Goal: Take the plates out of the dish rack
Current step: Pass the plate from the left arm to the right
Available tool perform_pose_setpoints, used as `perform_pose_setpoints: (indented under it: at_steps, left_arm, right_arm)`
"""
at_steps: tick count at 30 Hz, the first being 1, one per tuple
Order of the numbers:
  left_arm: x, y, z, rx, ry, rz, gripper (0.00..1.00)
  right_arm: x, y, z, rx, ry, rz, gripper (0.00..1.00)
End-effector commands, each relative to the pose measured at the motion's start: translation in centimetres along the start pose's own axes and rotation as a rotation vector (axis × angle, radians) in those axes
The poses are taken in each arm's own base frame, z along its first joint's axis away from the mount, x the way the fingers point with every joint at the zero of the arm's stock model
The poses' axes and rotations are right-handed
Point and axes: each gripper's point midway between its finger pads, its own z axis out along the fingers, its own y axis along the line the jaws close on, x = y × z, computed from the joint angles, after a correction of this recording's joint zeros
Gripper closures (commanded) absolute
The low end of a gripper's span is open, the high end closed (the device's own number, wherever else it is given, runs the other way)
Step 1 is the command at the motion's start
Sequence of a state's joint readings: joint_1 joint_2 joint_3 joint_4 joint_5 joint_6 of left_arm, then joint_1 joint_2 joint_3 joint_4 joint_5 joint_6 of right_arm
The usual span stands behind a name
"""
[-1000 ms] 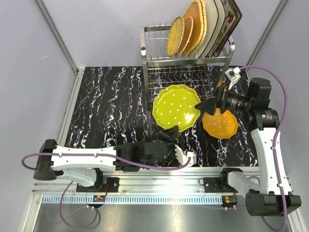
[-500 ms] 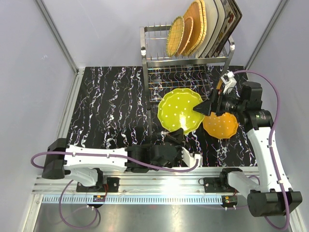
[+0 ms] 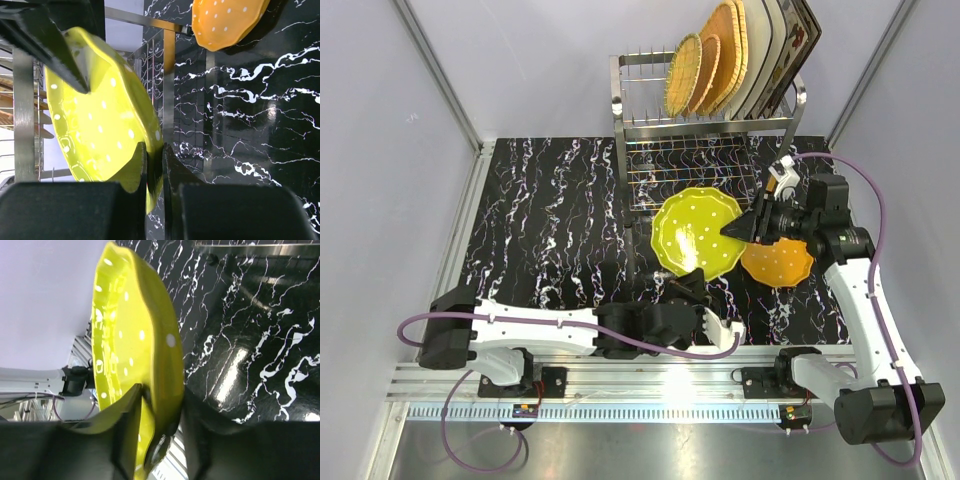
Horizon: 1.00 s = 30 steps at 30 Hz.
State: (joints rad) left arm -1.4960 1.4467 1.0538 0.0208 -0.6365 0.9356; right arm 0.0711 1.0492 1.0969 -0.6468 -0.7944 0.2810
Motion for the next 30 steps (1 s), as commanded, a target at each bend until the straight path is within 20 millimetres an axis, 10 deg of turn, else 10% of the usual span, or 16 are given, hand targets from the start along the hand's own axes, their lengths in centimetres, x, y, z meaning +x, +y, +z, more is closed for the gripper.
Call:
perform_pose_setpoints:
  at_steps: [1,7,22,30]
  left_arm:
    - [-2.7,6.7,-1.2,-0.213,-0.064,-0.118,1.00]
    - [-2.7,6.9,-1.2,-0.230,-0.064,-0.173,1.00]
    - [-1.6,7.5,-3.4,-0.275,-0.107,-0.600,0.06]
    - [0.8,7.5,-6.2,-0.308,-0.147,-0.819,0.02]
  right_arm:
    - [-0.3,0.5,0.4,-0.028,-0.013,-0.006,0.63]
    - [0.1,1.0,0.8,-0.081,-0.002,0.052,1.00]
    - [-1.7,-0.4,-0.6,-0.183,-0.077,0.131,1.00]
    - [-2.5,-2.8,-1.9,-0.129,-0.136,0.157,1.00]
